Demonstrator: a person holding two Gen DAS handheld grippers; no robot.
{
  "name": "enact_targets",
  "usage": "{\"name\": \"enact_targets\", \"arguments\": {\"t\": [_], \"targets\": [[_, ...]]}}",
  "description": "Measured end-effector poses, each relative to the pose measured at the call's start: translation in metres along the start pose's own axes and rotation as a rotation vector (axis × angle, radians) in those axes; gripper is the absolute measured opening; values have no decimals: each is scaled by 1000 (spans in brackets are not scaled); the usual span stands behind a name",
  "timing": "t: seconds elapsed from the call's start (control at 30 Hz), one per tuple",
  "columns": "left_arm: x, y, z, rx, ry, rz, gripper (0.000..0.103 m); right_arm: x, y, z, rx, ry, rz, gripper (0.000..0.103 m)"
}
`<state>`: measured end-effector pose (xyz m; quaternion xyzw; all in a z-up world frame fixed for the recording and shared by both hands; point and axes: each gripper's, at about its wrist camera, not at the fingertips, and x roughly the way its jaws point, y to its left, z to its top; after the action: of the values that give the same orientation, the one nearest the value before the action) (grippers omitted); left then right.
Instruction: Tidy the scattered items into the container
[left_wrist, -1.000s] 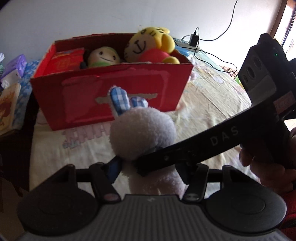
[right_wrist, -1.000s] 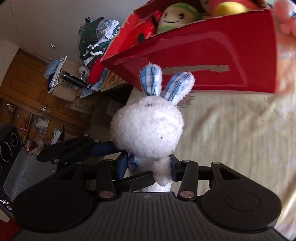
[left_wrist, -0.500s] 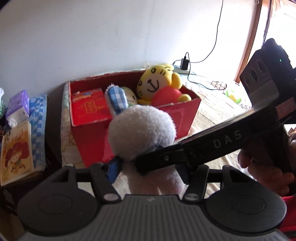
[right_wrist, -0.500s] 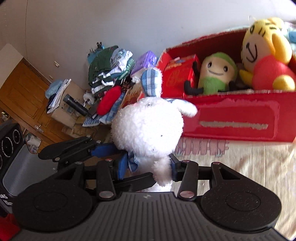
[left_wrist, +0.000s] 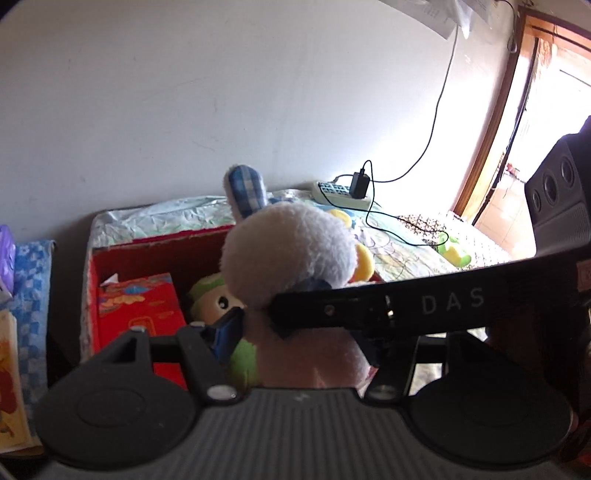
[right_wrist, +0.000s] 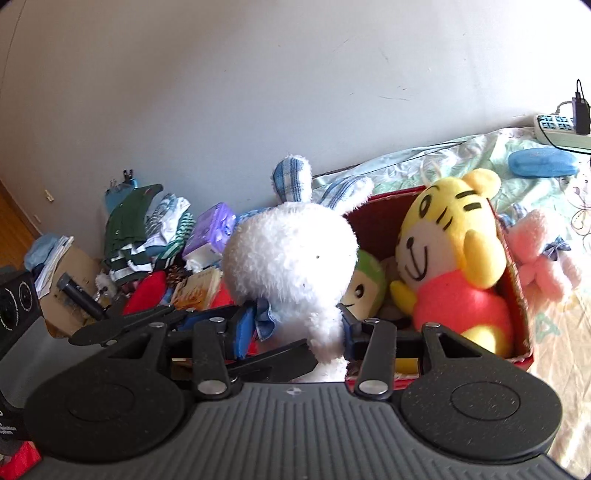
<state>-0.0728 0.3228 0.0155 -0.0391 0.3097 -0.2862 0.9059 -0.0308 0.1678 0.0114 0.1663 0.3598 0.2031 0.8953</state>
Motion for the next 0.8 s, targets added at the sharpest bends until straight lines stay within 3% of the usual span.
{"name": "enact_targets", "arguments": {"t": [0.23,0.53,0.7,0.8], "targets": [[41,5,2,-113,67,-27,61,31,-19,15,-40,47,-167,46],[61,10,-10,-134,137,-25,61,60,-30,7,-73,128,-217,48],[67,11,-8,-122,144,-17,61,54,-34,9,-46,135,-185,53],[71,10,-9,-133,153,-30,61,36,-35,12,-29,81,-164,55]]}}
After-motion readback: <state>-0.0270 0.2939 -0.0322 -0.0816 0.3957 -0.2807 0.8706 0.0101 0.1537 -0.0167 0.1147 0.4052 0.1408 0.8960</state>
